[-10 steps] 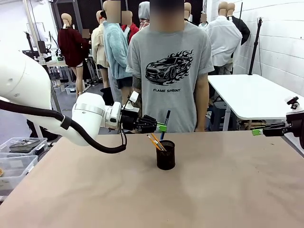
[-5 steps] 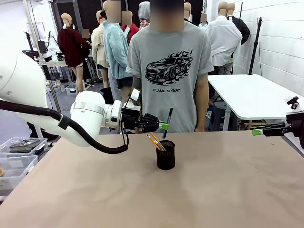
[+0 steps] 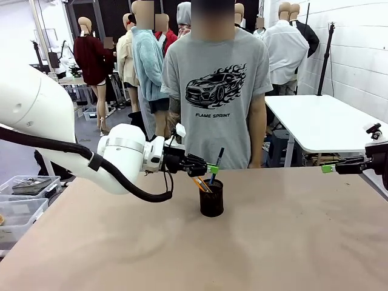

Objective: Place the pens into the pen holder.
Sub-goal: Pick up a writing instrument from the table and place it into the Pen holder.

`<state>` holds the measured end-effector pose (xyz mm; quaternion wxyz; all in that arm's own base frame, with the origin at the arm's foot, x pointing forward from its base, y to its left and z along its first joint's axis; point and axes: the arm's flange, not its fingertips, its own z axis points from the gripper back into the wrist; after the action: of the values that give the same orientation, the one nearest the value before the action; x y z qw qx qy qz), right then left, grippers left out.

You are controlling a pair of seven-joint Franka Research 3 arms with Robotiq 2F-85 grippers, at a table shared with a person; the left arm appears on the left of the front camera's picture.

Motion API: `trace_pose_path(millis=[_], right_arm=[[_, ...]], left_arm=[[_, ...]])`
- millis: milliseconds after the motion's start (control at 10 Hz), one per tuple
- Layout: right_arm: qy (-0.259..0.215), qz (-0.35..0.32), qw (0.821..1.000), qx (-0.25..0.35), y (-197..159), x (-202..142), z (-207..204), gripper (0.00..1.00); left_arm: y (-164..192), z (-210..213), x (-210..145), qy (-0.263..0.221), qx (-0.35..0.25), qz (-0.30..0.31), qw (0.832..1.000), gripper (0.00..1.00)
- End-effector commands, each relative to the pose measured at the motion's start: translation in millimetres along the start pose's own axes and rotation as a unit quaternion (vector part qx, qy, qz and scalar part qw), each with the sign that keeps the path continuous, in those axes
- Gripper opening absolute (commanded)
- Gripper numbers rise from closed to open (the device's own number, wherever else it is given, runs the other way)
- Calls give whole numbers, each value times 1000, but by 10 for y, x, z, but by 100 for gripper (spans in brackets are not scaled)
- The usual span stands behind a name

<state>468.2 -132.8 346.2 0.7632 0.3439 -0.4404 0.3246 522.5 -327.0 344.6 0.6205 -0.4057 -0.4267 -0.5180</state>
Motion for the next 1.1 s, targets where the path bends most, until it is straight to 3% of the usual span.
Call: trace_pose_path(millis=[0,500,600,800,1000], right_arm=[[2,6,1000,6,-5,-1,3,47],[2,6,1000,6,-5,-1,3,47],[2,6,1000,6,-5,-1,3,47],[2,6,1000,6,-5,-1,3,47],[2,6,1000,6,-5,-1,3,47]], left_arm=[[58,-134,31,15,16,13,1000,0],[104,-174,-25,46,12,12,999,0],[100,-179,-33,50,9,13,999,5],[100,-183,-53,62,5,9,998,31],[103,-185,-74,62,3,5,998,71]])
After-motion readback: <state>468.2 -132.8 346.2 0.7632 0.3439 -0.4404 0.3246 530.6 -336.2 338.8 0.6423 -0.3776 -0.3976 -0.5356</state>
